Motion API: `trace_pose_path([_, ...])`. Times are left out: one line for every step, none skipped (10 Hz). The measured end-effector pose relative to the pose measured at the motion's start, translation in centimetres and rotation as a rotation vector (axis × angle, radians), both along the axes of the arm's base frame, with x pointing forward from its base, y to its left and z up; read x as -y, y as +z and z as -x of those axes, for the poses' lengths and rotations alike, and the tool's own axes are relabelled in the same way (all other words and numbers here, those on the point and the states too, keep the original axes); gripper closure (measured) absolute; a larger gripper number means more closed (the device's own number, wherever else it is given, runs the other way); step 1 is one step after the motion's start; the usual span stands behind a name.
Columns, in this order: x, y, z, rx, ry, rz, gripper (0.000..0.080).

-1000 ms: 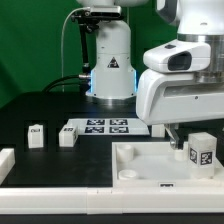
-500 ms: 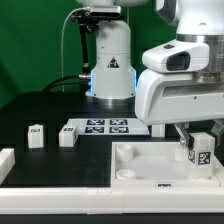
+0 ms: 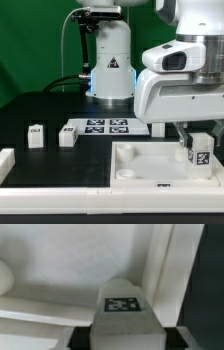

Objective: Assemble one leg

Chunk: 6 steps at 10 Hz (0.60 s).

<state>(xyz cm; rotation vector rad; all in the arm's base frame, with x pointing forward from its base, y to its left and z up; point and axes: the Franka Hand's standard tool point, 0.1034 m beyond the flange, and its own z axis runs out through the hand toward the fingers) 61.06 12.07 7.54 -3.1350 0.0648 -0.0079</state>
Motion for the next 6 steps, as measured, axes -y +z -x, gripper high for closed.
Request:
trace_pose_path([-0.24, -0.01, 0.04, -0.001, -0.123, -0.001, 0.0509])
trace_pose_path([-0.29, -0.01, 0.03, -0.001, -0.279, -0.002, 0.0509])
trace_pose_path([-0.33, 0.00, 0.03, -0.002, -0.439, -0.003, 0.0509])
trace_pose_path([-0.41, 0.00, 0.04, -0.003, -0.563, -0.005, 0.0509])
trace_pose_path([-0.45, 0.01, 0.04, -0.007, -0.736, -0.009, 0.0508])
trace_pose_path([-0.47, 0.01, -0.02, -0.011, -0.854, -0.011, 0.0508])
